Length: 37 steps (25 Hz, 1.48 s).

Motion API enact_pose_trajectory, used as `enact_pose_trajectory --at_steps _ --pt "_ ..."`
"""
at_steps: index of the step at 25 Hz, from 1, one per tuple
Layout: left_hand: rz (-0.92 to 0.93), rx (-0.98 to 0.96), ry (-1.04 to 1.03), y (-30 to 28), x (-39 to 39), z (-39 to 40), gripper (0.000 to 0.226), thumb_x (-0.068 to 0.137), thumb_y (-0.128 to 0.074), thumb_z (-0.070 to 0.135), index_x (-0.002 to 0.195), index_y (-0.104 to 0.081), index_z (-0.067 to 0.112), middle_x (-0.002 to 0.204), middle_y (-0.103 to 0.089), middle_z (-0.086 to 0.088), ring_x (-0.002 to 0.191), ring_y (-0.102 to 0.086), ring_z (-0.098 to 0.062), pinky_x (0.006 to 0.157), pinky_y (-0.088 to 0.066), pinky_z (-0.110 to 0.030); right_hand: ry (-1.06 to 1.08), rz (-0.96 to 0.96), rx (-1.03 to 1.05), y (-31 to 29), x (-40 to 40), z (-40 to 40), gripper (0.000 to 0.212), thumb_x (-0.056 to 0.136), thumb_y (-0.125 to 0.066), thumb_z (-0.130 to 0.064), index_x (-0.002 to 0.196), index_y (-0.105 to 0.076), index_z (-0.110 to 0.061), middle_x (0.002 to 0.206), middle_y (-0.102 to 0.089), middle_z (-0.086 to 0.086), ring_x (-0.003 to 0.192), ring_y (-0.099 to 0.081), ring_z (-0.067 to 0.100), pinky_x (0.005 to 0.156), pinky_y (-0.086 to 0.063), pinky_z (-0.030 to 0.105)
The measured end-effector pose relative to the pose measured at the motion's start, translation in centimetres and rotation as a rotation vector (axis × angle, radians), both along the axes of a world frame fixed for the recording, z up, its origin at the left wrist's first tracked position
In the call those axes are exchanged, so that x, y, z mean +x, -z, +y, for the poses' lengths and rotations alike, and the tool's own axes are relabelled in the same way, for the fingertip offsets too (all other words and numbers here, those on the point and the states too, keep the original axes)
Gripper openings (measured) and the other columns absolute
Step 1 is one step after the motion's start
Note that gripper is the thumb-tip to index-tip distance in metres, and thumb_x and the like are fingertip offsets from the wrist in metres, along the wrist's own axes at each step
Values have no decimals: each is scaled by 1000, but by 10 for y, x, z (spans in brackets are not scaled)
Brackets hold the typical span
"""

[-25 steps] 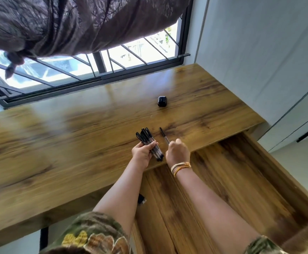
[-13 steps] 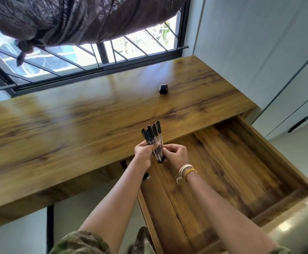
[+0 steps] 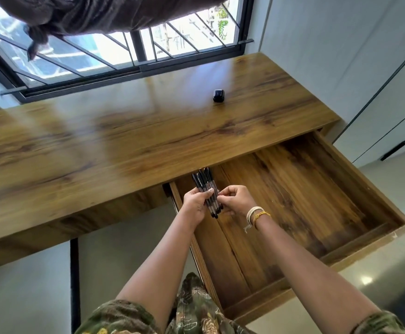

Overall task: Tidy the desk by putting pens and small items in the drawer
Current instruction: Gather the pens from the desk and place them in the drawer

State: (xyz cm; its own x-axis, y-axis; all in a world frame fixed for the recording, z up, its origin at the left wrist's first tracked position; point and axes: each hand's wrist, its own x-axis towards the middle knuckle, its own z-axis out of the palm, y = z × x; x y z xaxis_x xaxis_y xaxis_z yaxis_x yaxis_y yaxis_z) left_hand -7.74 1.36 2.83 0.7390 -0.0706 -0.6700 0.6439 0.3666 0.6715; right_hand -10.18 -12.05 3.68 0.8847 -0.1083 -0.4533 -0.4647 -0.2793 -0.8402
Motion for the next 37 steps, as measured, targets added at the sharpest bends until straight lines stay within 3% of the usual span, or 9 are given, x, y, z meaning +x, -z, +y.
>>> enact_pose_trajectory --at_steps 5,9,13,17,19,22,25,28,37 --pt "168 51 -44 34 -21 -8 28 85 -65 -4 113 -60 -2 108 -68 -22 98 -68 -35 86 -55 -54 -91 130 -93 22 -13 -4 8 79 -69 -16 84 -63 -13 78 -68 9 63 -68 21 58 -60 40" --pt "269 69 -119 58 -31 -17 47 82 -67 -6 127 -53 -1 113 -66 -22 99 -67 -36 77 -58 -48 -213 193 -151 40 -19 -3 19 82 -72 -18 91 -57 -12 79 -61 5 62 -62 18 54 -56 32" --pt "317 92 -114 68 -35 -23 49 83 -65 -7 130 -51 0 120 -62 -23 107 -61 -37 91 -52 -53 -181 340 -11 60 -27 -4 20 83 -72 -19 90 -54 -18 93 -65 17 78 -67 35 72 -58 56" --pt "377 98 -75 67 -40 -29 39 89 -57 -6 127 -53 3 114 -62 -19 100 -61 -34 84 -54 -50 -130 469 131 63 -36 -11 27 89 -65 -9 113 -55 -2 80 -63 13 59 -64 25 50 -58 37" --pt "398 80 -35 66 -43 -31 19 94 -50 -4 109 -61 0 99 -63 -16 85 -60 -29 78 -52 -45 -149 511 158 66 -36 -15 25 89 -64 -8 112 -56 -2 82 -63 14 63 -64 25 55 -58 38" --pt "449 27 0 68 -46 -34 26 99 -43 1 80 -61 5 84 -60 -10 75 -55 -24 88 -47 -42 -185 574 178 69 -34 -19 14 88 -66 -8 98 -57 -4 83 -62 16 67 -63 27 63 -58 41" --pt "492 31 43 65 -49 -35 26 99 -46 6 78 -62 7 82 -60 -10 73 -56 -24 70 -48 -38 -253 630 203 71 -35 -20 20 85 -69 -8 100 -57 -2 86 -63 17 72 -64 26 60 -60 39" --pt "529 65 85 65 -51 -32 22 98 -50 11 79 -61 7 81 -60 -11 72 -56 -26 63 -46 -39 -239 656 253 78 -37 -18 12 85 -68 -6 88 -58 -2 79 -66 16 65 -68 24 57 -60 36" --pt "569 82 128 48 -53 -28 17 96 -56 14 83 -55 3 84 -57 -14 71 -52 -29 80 -42 -42 -240 768 441 80 -42 -17 6 90 -62 -11 94 -62 -6 82 -72 7 75 -70 18 71 -59 31"
